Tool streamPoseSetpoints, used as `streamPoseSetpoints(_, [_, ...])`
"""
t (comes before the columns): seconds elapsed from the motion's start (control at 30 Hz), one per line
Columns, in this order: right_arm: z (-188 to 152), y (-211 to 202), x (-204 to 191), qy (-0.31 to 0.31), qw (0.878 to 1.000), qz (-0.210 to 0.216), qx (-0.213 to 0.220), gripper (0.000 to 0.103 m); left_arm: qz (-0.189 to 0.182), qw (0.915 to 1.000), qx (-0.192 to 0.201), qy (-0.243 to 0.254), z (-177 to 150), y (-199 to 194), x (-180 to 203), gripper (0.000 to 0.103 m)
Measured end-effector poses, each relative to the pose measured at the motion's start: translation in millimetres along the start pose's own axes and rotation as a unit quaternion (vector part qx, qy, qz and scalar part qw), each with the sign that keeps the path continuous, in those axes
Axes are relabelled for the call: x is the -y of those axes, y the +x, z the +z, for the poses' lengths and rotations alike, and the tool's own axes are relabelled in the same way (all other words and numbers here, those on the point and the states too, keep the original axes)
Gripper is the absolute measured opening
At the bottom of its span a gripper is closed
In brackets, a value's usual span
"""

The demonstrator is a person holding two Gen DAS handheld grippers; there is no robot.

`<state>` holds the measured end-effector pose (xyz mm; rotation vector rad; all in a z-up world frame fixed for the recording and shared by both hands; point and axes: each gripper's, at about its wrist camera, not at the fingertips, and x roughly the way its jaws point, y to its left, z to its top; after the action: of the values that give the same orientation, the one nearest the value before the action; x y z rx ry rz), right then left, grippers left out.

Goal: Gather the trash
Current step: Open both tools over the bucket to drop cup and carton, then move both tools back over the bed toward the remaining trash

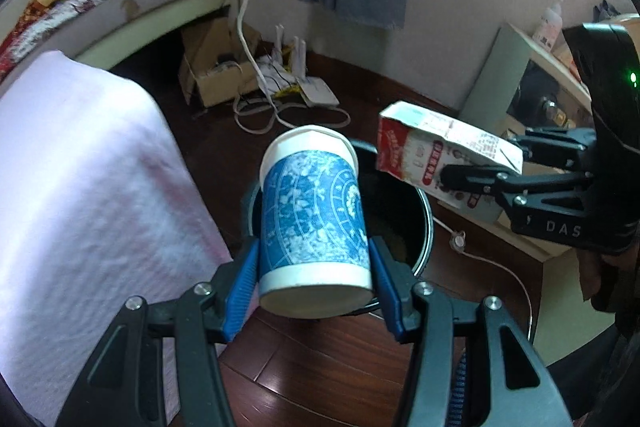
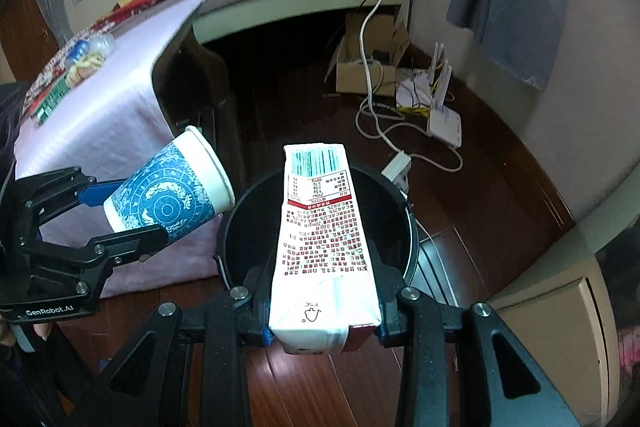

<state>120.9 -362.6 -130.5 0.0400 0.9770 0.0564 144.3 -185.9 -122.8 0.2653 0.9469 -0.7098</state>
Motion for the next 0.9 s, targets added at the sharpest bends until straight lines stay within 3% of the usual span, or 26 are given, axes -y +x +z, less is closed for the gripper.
streamPoseSetpoints(0.1, [3, 14, 4, 0.003, 1.0, 0.006, -0.014, 0.038, -0.016, 0.9996, -0.022, -0.001, 1, 16, 1, 0.059])
streamPoseSetpoints(0.13, [4, 18, 5, 0.006, 1.0, 0.003, -0.018, 0.046, -0.017, 0.9996, -0.023, -0.004, 2, 19, 0, 0.063])
streamPoseSetpoints(0.17, [5, 22, 7, 0.009, 1.0, -0.009, -0.024, 0.059, -0.01, 0.9996, -0.025, -0.009, 2, 23, -1, 0.071])
streamPoseSetpoints(0.2, [6, 26, 12, 0.016, 0.999, -0.035, -0.028, 0.092, 0.0, 0.9995, -0.028, -0.015, 2, 26, -4, 0.087])
streamPoseSetpoints(0.23, [7, 27, 16, 0.025, 0.998, -0.049, -0.026, 0.101, 0.001, 0.9993, -0.027, -0.025, 1, 26, -7, 0.091])
streamPoseSetpoints(0.5, [8, 22, 44, 0.094, 0.992, -0.077, -0.039, 0.103, 0.044, 0.997, -0.01, -0.062, -14, 8, -18, 0.101])
streamPoseSetpoints(0.9, [20, -2, 24, 0.086, 0.993, -0.081, -0.015, 0.103, 0.071, 0.9952, 0.015, -0.065, -11, -26, -21, 0.102])
